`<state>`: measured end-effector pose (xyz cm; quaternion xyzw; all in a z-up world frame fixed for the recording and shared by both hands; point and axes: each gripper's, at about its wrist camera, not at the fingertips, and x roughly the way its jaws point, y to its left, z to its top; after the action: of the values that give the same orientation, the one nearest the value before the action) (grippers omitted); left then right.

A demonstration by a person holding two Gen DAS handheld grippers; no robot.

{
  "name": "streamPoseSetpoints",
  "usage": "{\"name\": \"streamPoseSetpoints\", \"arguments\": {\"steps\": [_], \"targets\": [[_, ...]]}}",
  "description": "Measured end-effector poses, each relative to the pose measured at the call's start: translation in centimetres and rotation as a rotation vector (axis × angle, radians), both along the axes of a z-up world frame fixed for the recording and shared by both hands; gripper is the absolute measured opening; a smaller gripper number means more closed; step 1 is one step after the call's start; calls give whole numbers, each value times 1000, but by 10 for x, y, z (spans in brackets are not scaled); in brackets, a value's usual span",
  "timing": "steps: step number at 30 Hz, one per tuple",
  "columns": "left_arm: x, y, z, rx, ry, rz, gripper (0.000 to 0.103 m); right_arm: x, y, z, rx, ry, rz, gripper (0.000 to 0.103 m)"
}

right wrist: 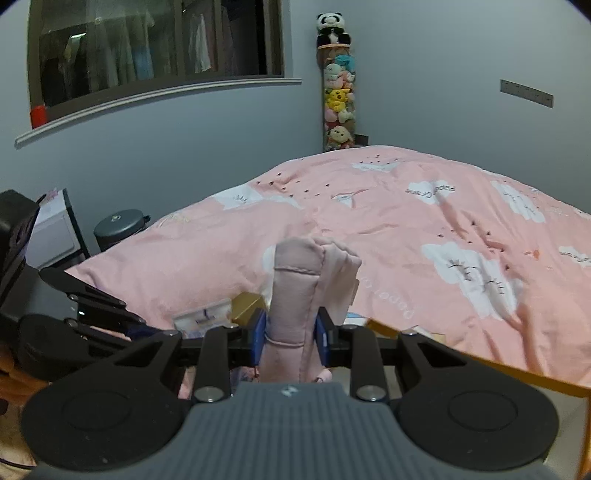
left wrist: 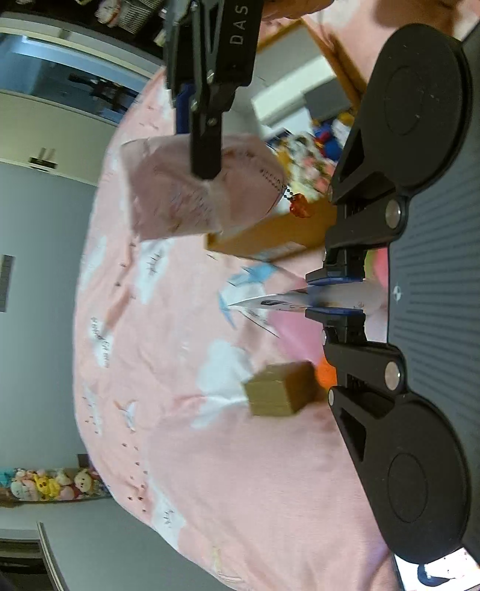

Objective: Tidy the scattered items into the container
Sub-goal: 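Carry the pink pouch with the right tool while the left tool carries the tube to the box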

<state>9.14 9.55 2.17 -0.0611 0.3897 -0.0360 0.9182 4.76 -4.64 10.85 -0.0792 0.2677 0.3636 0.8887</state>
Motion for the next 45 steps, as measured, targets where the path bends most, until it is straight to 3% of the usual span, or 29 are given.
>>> {"name": "streamPoseSetpoints", "arguments": {"steps": [7,14,20,24,29,36,45], "targets": [[8,-14,27,-41,-90,-52,14,0,-48,21,-11,15,-71,31],[29,-39,38,-47,-125,-126,14,0,-89,10,-47,66,-168,31],[52,-57,33,-43,-123,-154,14,23,-101,-7,74,167,-276,31],[63,-64,26,-30,-123,-157,14,37,-85,-24,123,220,-290,31],[70,-60,18,-26,-108,-140,14,51,-58,-41,46,167,-199,31],[70,-55,16,-17,-88,-135,14,64,-30,-45,-298,11,174,30],[71,-63,18,-17,-91,-175,14,66,-1,-60,-697,-33,532,30]]}}
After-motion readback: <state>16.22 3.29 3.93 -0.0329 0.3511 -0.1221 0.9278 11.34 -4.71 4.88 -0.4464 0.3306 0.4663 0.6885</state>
